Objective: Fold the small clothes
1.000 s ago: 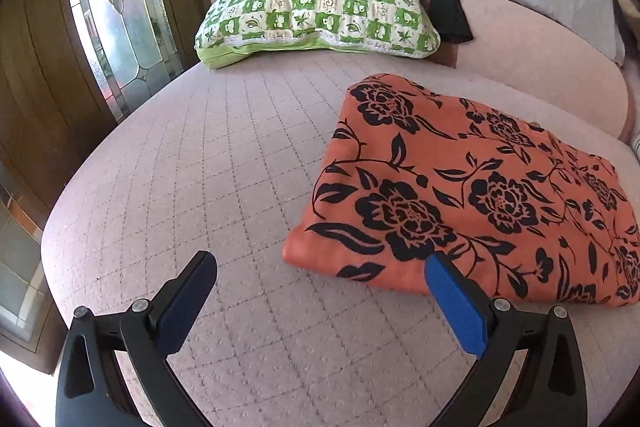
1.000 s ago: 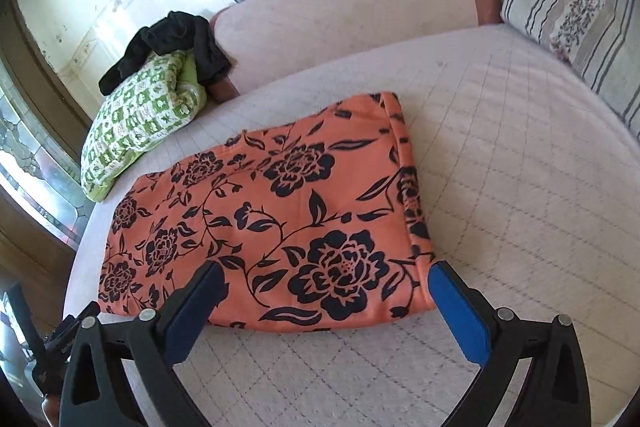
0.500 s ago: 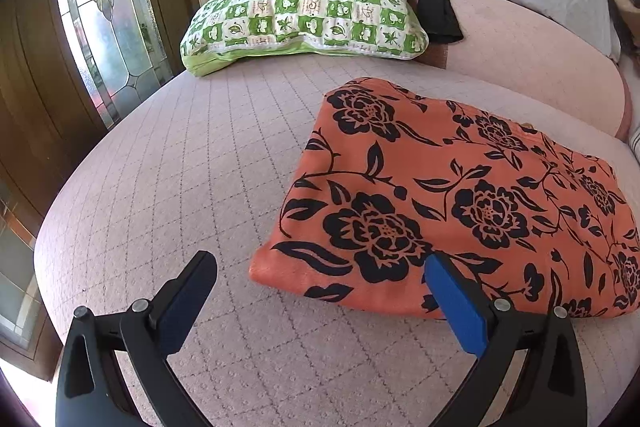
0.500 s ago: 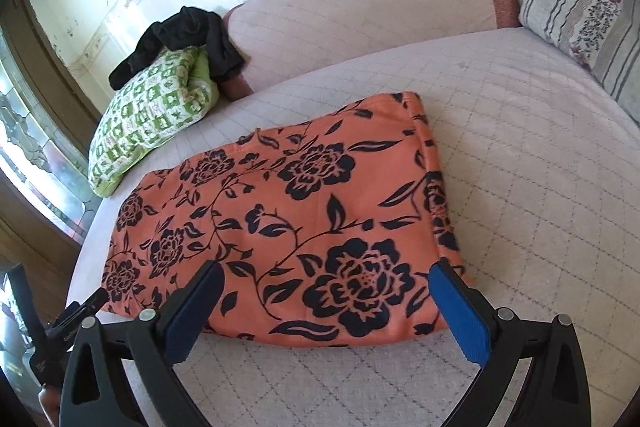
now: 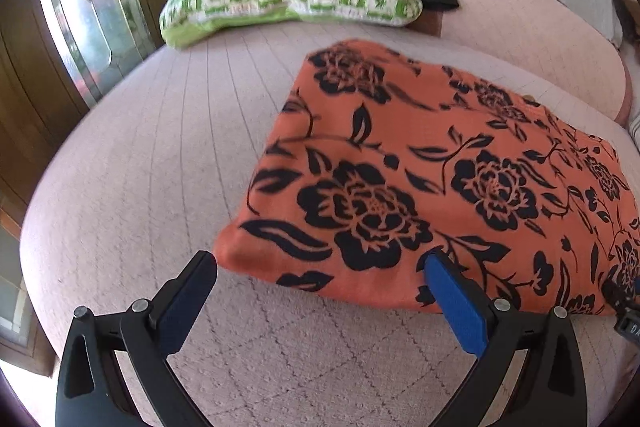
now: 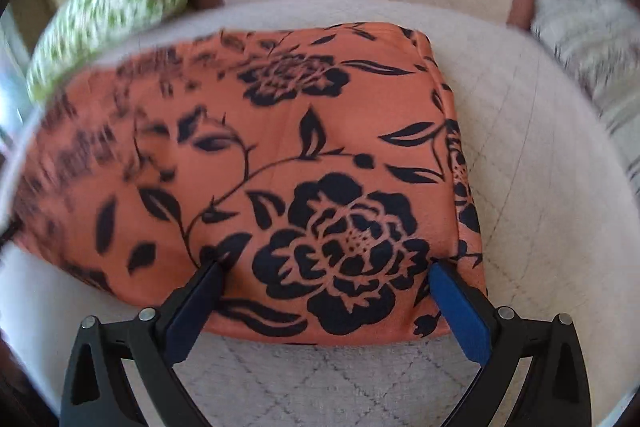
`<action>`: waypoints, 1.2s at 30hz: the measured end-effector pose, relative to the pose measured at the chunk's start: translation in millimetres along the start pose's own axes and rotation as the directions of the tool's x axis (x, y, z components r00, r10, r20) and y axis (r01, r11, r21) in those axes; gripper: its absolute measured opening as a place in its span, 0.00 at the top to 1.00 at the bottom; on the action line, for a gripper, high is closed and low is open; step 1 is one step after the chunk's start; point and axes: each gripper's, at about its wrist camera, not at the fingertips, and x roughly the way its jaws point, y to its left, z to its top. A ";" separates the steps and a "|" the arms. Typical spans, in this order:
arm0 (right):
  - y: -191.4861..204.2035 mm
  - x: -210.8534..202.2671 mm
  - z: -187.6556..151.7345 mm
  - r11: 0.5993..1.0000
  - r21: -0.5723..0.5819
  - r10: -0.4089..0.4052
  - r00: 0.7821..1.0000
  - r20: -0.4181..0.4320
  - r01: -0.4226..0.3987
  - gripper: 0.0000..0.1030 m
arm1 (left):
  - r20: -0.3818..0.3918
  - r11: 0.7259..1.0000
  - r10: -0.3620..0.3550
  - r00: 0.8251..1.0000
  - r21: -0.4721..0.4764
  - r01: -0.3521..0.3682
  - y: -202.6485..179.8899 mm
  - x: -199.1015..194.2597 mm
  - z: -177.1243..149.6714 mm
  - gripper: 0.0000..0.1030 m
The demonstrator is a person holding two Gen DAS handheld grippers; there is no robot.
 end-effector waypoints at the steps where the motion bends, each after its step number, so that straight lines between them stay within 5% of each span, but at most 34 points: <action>1: -2.5 0.8 0.8 1.000 0.012 0.004 1.000 0.000 -0.004 0.00 | -0.008 1.000 -0.010 1.000 -0.019 0.010 3.3 1.0 0.6 0.00; 8: -14.9 2.3 8.9 1.000 -0.005 0.008 1.000 -0.018 -0.008 0.00 | 0.009 0.979 -0.099 0.995 -0.178 0.099 41.8 -3.2 4.7 0.03; 13: -11.8 1.4 9.3 1.000 -0.004 0.001 1.000 -0.023 -0.001 0.00 | -0.015 0.955 -0.202 0.979 -0.225 0.194 52.9 -0.4 -2.1 0.38; 15: -11.4 1.8 9.0 1.000 -0.004 -0.001 1.000 -0.021 0.000 0.00 | -0.013 0.949 -0.228 0.974 -0.227 0.219 53.4 -2.0 -5.6 0.41; 19: -10.3 2.3 8.3 1.000 -0.001 -0.004 1.000 -0.019 0.004 0.00 | -0.011 0.913 -0.327 0.945 -0.262 0.313 54.6 -1.9 -6.5 0.41; 23: -9.6 3.0 8.6 1.000 0.000 -0.004 1.000 -0.016 0.004 0.00 | -0.034 0.890 -0.384 0.923 -0.281 0.360 44.5 8.4 -3.1 0.28; 29: -10.5 2.8 9.0 1.000 0.003 -0.003 1.000 -0.012 0.003 0.00 | 0.000 0.888 -0.369 0.929 -0.293 0.353 29.5 20.7 8.5 0.30; 31: -10.5 2.9 9.3 1.000 0.005 -0.004 1.000 -0.010 0.004 0.00 | 0.011 0.880 -0.371 0.929 -0.314 0.356 26.8 28.0 14.7 0.52; 34: -10.6 2.5 9.1 1.000 0.006 -0.004 1.000 -0.007 0.004 0.00 | 0.033 0.861 -0.390 0.920 -0.342 0.377 28.5 34.6 18.9 0.70; 36: -10.3 2.7 8.9 1.000 0.005 -0.003 1.000 -0.006 0.003 0.00 | 0.057 0.859 -0.393 0.918 -0.334 0.389 26.4 33.9 19.6 0.72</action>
